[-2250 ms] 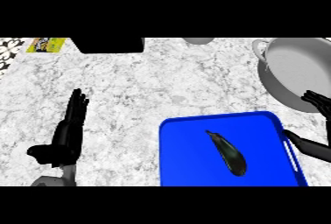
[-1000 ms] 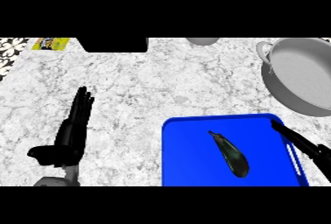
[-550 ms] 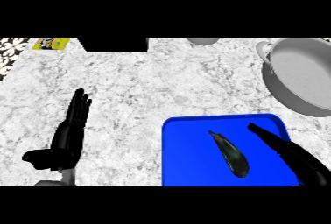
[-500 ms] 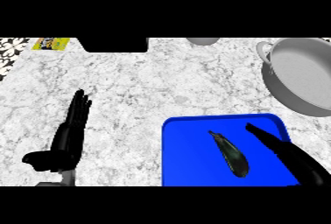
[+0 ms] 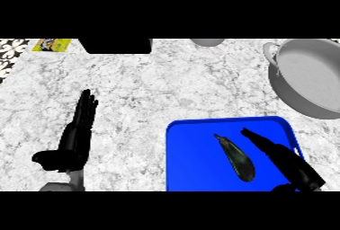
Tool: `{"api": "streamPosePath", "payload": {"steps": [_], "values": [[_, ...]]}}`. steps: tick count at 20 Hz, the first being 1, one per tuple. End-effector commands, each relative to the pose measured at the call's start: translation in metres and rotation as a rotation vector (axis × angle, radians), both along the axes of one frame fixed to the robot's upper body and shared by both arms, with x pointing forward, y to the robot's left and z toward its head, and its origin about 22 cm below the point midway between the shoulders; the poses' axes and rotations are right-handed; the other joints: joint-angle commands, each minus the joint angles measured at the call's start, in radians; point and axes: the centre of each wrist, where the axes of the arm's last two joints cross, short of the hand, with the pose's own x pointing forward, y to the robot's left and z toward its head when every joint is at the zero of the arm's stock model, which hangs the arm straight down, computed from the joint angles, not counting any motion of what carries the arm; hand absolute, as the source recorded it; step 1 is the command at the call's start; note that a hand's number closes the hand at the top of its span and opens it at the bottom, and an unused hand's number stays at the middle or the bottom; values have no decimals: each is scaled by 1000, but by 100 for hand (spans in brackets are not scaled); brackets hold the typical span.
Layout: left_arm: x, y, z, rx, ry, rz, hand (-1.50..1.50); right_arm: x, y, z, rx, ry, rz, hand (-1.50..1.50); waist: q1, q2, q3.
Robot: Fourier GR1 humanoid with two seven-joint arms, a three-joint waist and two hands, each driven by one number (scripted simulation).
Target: Pick the eggplant from the tray and place it in the pot
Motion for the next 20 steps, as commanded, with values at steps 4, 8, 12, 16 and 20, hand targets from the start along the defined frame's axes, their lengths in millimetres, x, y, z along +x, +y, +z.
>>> {"api": "streamPosePath", "payload": {"steps": [4,8,12,16,20], "values": [[-5,4,3,14,-4,6,0,11,8,-26,-13,7,0,-150,1,0,0],[-1,-2,-11,-1,-13,9,0,14,18,-23,-33,15,2,-150,0,0,0],[-14,17,7,8,-19,5,0,13,7,-35,-1,2,18,-150,1,0,0],[-7,16,12,4,7,2,0,17,15,-21,-17,-182,-24,150,-1,-1,0],[-3,1,10,19,-11,6,0,28,33,-33,-8,-211,-40,150,0,0,0]]}}
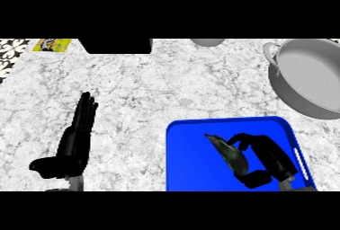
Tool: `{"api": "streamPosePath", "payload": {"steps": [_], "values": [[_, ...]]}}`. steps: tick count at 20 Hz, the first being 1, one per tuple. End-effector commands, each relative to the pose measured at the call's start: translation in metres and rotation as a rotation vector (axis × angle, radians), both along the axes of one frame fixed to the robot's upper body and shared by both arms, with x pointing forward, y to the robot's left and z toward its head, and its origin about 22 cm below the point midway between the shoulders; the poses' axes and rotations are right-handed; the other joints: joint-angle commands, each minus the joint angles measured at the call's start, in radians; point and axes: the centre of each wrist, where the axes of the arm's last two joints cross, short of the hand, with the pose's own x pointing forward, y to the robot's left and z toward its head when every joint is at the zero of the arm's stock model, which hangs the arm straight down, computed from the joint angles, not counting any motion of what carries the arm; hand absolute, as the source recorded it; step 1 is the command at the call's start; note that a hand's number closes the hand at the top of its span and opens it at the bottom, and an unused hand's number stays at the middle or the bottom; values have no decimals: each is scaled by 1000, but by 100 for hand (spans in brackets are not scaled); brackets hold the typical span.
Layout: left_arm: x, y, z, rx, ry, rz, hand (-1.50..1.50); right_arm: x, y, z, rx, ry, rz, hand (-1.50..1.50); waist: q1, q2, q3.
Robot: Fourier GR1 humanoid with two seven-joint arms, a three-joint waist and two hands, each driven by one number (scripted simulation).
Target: Pick the eggplant from the tray and place it in the pot
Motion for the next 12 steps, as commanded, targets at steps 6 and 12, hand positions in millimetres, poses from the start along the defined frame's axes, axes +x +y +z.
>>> {"api": "streamPosePath", "payload": {"steps": [6,12], "values": [[8,17,1,0,4,-11,0,5,7,13,21,-107,-11,150,-2,0,0],[12,-11,3,4,-23,-90,0,100,-5,45,-236,-59,-556,150,93,33,-4]]}}
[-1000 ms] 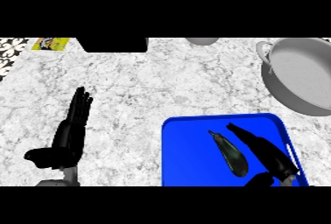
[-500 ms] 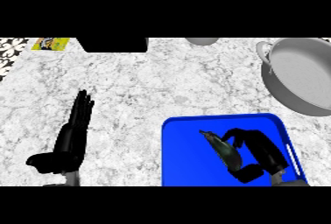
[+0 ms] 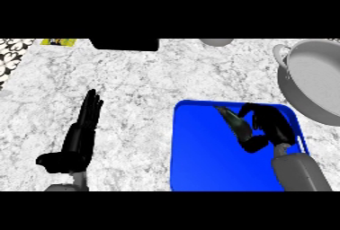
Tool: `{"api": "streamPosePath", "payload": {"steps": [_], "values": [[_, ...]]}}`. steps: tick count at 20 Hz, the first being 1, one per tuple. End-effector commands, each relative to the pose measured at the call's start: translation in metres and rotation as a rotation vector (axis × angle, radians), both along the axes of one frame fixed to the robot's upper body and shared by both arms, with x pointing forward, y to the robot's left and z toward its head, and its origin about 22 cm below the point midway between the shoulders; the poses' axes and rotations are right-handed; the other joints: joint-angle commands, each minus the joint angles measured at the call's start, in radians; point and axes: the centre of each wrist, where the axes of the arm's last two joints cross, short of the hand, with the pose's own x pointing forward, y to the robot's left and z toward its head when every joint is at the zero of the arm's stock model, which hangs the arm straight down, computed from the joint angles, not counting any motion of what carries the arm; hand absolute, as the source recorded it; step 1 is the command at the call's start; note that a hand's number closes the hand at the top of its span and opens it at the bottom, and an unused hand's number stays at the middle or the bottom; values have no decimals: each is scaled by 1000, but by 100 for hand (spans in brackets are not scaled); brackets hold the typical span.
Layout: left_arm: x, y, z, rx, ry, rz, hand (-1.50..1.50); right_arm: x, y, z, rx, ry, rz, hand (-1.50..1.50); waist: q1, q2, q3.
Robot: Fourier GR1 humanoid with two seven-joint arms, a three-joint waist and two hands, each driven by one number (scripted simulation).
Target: Pick the eggplant from the tray and place it in the pot
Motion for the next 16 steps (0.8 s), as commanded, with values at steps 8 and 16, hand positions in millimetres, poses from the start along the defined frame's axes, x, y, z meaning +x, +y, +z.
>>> {"api": "streamPosePath", "payload": {"steps": [8,16], "values": [[12,-23,12,0,-42,-97,0,111,17,99,-264,-174,-645,150,98,28,2],[12,-21,11,-2,-20,-93,0,153,70,150,-449,-368,-817,150,82,20,2]]}}
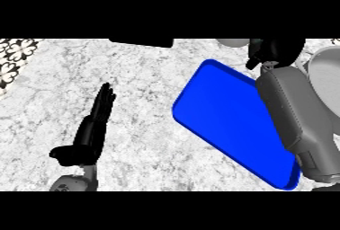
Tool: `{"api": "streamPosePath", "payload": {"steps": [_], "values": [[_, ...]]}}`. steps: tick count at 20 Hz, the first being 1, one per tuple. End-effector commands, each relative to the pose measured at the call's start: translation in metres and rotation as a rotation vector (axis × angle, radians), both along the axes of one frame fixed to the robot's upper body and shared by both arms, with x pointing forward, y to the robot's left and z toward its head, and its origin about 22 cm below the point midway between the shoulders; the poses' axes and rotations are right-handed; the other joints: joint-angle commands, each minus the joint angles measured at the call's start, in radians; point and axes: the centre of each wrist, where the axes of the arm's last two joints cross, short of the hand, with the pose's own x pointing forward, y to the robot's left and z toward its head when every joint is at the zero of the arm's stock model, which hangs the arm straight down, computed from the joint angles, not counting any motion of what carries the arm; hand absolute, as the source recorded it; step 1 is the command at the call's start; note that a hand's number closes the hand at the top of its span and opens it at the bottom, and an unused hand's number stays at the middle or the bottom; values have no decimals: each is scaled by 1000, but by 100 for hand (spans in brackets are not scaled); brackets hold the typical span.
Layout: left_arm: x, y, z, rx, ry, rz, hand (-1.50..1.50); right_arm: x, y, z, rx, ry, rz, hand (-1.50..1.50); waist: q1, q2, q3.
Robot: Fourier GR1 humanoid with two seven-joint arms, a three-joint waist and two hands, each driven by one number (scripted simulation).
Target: Pick the eggplant from the tray and place it in the pot
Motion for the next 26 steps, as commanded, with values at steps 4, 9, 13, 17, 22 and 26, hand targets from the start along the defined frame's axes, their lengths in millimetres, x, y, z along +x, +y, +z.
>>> {"api": "streamPosePath", "payload": {"steps": [4,9,13,17,22,26], "values": [[-2,8,-5,2,6,36,0,27,34,26,-116,-82,-204,150,-26,-6,1],[-8,4,-10,-1,6,51,0,37,5,36,-106,-104,-308,150,-49,-10,2],[2,17,0,7,19,71,0,38,-19,30,-116,-116,-370,150,-61,-9,3],[7,21,-8,-9,-4,87,0,33,-63,17,-122,-113,-395,150,-81,-8,2],[-2,32,0,-6,3,71,0,32,-97,34,-94,-100,-437,150,-79,-16,3],[7,23,-16,11,36,93,0,27,-112,25,-102,-83,-441,150,-107,-23,2]]}}
